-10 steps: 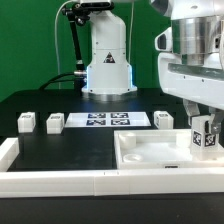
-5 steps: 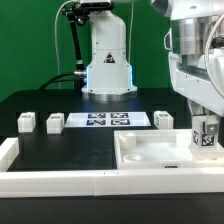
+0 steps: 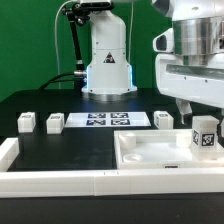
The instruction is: Assemble square table
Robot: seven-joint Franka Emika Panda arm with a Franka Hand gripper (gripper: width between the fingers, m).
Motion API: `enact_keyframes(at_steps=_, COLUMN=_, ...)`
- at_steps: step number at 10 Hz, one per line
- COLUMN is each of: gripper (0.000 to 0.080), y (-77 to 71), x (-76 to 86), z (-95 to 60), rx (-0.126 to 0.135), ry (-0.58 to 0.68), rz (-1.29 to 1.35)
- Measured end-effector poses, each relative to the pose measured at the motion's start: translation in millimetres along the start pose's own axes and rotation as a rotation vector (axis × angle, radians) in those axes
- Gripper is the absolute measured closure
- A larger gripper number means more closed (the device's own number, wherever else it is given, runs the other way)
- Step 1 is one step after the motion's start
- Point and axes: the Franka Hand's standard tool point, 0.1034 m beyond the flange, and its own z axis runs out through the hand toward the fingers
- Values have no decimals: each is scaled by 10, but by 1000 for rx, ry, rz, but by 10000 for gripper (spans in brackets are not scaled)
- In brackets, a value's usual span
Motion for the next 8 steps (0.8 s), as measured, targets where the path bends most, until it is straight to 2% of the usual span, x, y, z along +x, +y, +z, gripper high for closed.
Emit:
enact_keyframes(at_steps=6, gripper=151, y=-18, x=-12, z=-4, rx=0, ry=2, rz=-619)
enact_keyframes(at_steps=8, gripper=151, y=-19, x=-17, z=-4, rx=-6, ry=6, rz=-744)
